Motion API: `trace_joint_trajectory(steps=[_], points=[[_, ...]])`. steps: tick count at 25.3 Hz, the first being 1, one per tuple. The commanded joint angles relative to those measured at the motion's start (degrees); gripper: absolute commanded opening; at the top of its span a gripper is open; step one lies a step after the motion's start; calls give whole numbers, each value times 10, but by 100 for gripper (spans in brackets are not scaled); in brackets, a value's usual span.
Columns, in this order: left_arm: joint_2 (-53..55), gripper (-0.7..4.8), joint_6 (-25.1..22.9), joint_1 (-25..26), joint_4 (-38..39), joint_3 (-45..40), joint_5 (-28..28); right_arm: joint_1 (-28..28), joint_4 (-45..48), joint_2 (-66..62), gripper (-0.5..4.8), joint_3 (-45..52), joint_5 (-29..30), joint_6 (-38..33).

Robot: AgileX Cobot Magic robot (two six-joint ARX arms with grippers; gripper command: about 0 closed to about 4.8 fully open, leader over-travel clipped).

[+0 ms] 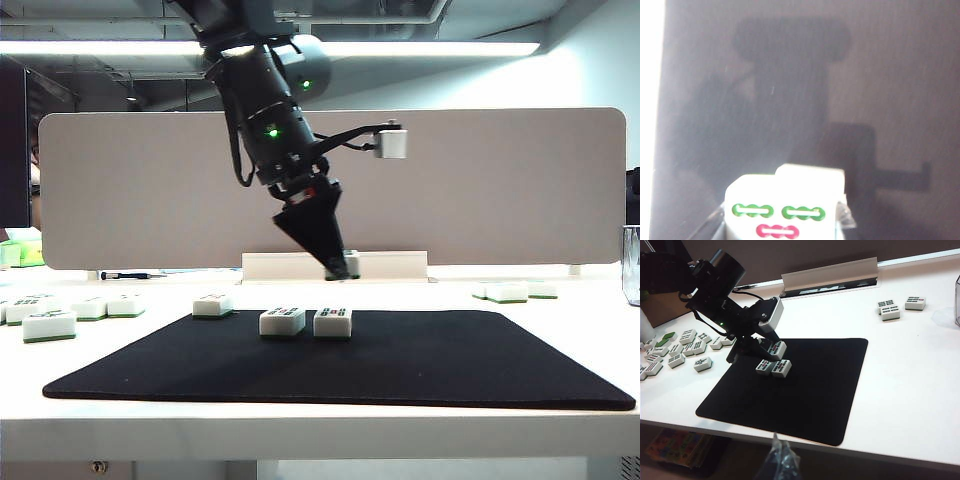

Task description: Arrange four mahjong tiles into a neat stack, creating two layers of paired tiles.

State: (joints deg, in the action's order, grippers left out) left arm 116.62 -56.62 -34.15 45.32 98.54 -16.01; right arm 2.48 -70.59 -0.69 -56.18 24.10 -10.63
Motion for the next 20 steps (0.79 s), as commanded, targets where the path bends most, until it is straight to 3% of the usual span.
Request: trace_joint_trajectory(steps=[1,20], points=[[-2,182,-35,10,11,1,-7,0,5,7,-1,0,0,2],[31,183,-31,9,17,1,-24,0,1,7,-1,2,0,2]])
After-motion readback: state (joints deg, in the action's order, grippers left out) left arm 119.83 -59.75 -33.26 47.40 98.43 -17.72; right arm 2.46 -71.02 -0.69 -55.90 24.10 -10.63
